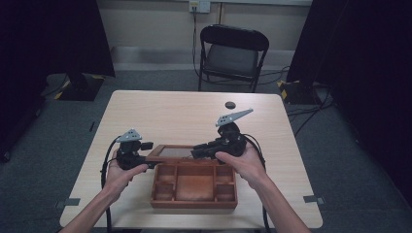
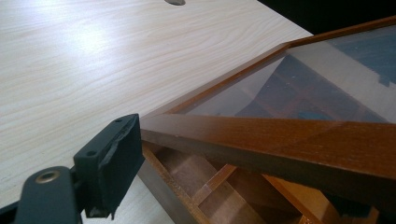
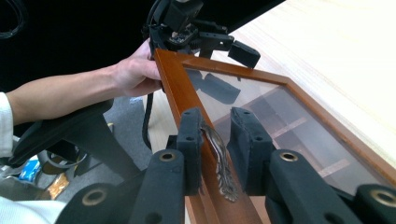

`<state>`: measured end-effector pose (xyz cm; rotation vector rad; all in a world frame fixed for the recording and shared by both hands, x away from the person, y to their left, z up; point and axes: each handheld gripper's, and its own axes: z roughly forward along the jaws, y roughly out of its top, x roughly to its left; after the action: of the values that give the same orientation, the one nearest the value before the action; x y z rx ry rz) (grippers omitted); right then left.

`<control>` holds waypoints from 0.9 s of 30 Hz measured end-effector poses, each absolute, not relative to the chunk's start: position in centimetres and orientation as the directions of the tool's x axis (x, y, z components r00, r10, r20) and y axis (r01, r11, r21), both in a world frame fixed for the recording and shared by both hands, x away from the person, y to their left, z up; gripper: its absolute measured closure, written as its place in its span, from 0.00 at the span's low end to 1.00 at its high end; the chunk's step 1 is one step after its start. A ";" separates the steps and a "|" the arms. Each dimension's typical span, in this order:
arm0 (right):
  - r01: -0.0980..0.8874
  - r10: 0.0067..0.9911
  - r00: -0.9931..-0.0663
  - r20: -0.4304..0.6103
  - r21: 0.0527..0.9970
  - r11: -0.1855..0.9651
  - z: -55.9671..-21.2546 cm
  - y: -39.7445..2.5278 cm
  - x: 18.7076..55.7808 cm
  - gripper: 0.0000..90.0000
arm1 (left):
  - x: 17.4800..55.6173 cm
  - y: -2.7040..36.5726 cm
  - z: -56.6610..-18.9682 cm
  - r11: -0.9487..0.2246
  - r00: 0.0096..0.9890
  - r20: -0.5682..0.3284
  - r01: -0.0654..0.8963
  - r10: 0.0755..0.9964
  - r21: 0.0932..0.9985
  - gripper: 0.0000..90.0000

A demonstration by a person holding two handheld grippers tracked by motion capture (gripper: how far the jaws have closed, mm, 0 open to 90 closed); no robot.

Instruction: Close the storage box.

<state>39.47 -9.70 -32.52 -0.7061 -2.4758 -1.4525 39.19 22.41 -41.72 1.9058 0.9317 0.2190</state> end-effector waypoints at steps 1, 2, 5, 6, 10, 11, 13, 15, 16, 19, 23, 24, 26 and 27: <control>0.494 0.309 -0.867 0.392 0.764 0.415 -32.6 -9.6 39.5 0.84 | 39.2 22.4 -41.7 -0.241 0.692 -0.228 0.511 0.685 0.825 0.17; 0.494 0.309 -0.867 0.392 0.764 0.415 -32.6 -9.6 39.5 0.84 | 39.2 22.4 -41.7 -0.243 0.693 -0.227 0.510 0.684 0.825 0.17; 0.506 0.313 -0.860 0.403 0.749 0.427 -32.8 -9.5 39.5 0.86 | 39.1 22.4 -41.9 -0.250 0.693 -0.222 0.511 0.686 0.823 0.17; 0.506 0.312 -0.860 0.403 0.746 0.432 -32.9 -9.4 39.5 0.87 | 39.1 22.4 -41.9 -0.255 0.693 -0.220 0.513 0.687 0.820 0.17; 0.506 0.318 -0.860 0.399 0.745 0.434 -33.1 -9.4 39.4 0.91 | 39.3 22.4 -42.1 -0.256 0.690 -0.226 0.521 0.687 0.814 0.18; 0.504 0.321 -0.861 0.395 0.748 0.431 -33.1 -9.4 39.4 0.91 | 39.4 22.4 -42.1 -0.258 0.692 -0.223 0.519 0.687 0.815 0.18; 0.504 0.320 -0.861 0.396 0.746 0.435 -33.1 -9.4 39.4 0.91 | 39.4 22.4 -42.2 -0.250 0.686 -0.234 0.527 0.689 0.812 0.18; 0.500 0.318 -0.863 0.392 0.747 0.437 -33.2 -9.5 39.5 0.91 | 39.5 22.6 -42.2 -0.252 0.682 -0.234 0.533 0.693 0.808 0.18; 0.500 0.318 -0.863 0.392 0.747 0.437 -33.2 -9.5 39.5 0.91 | 39.6 22.8 -42.2 -0.248 0.676 -0.235 0.537 0.699 0.806 0.18; 0.492 0.317 -0.868 0.383 0.750 0.442 -33.2 -9.5 39.4 0.91 | 39.7 23.4 -42.4 -0.257 0.666 -0.226 0.545 0.711 0.798 0.18; 0.468 0.324 -0.879 0.349 0.759 0.453 -33.3 -9.5 38.9 0.91 | 39.9 24.2 -42.6 -0.260 0.650 -0.219 0.556 0.728 0.789 0.18; 0.468 0.324 -0.879 0.349 0.759 0.453 -33.3 -9.5 38.9 0.91 | 39.8 24.3 -42.6 -0.256 0.644 -0.218 0.558 0.733 0.790 0.18; 0.463 0.328 -0.881 0.340 0.762 0.453 -33.4 -9.4 38.6 0.91 | 39.9 25.0 -42.7 -0.264 0.645 -0.206 0.554 0.736 0.789 0.18; 0.464 0.329 -0.881 0.340 0.758 0.458 -33.4 -9.4 38.5 0.91 | 40.0 25.3 -42.9 -0.255 0.633 -0.212 0.563 0.744 0.786 0.18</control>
<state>38.52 -9.37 -33.43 -0.7004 -2.5559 -1.3991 39.96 25.29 -42.90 1.9454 1.0301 0.2516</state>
